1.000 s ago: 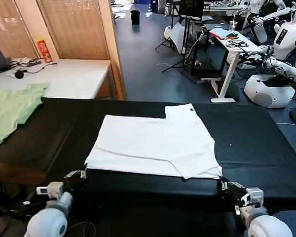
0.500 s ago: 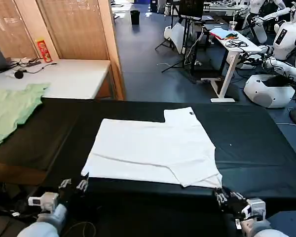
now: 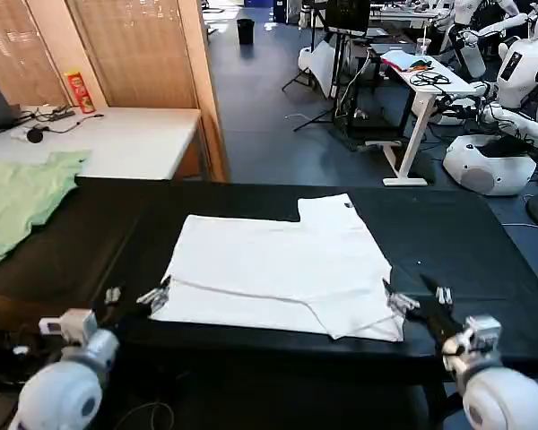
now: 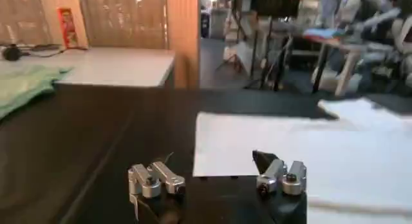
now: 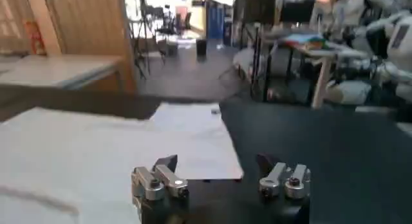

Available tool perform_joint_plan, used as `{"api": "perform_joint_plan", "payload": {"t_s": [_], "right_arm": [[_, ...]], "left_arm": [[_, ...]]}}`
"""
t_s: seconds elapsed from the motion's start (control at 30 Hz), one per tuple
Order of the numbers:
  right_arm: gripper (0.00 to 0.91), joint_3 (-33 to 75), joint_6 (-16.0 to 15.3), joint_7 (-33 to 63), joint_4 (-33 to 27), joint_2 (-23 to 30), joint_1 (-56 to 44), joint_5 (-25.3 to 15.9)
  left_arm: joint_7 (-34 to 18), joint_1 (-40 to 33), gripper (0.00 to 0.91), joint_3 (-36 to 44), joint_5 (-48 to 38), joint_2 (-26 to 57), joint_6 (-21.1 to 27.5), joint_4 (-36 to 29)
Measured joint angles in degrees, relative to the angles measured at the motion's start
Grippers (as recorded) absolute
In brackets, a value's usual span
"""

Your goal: Fold and organize the clothes.

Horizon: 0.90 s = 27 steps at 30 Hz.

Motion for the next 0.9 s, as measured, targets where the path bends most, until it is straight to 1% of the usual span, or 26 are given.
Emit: {"api": "perform_joint_plan", "payload": {"t_s": [0.13, 0.27, 0.37, 0.47, 0.6, 0.67, 0.77, 0.9], "right_arm": [[0.878, -6.21, -1.51, 0.98, -9.1, 0.59, 10.54, 2.19], [0.878, -11.77, -2.46, 1.3, -18.42, 2.34, 19.81, 3.23], [0.878, -15.36, -2.98, 0.9, -26.08, 4.1, 26.57, 3.29], [0.878, -18.14, -5.38, 1.13, -32.88, 6.02, 32.07, 2.98], [0.878, -19.76, -6.86, 0.88, -40.26, 8.51, 37.57, 1.08], [0.878, -20.4, -7.64, 0.82, -43.16, 9.6, 39.68, 0.74], [0.878, -21.26, -8.04, 0.43, -46.49, 10.86, 41.9, 0.7], [0.878, -21.22, -8.36, 0.35, -50.04, 12.64, 43.7, 0.7]], "left_arm": [[1.14, -10.88, 0.878, 4.23, -2.2, 1.01, -0.29, 8.75], [1.46, -21.34, 0.878, 9.47, -2.77, 1.48, 0.01, 17.96], [2.95, -28.69, 0.878, 13.32, -2.62, 1.26, 0.12, 25.25], [3.93, -35.18, 0.878, 16.78, -1.8, 0.47, 0.17, 33.06], [4.28, -41.91, 0.878, 19.95, -2.57, -0.77, 2.02, 41.83], [4.75, -44.76, 0.878, 21.17, -3.46, -1.31, 3.87, 45.34], [6.21, -47.37, 0.878, 22.69, -3.27, -1.79, 4.58, 49.46], [6.93, -49.61, 0.878, 23.75, -0.65, -3.08, 4.31, 53.29]]}}
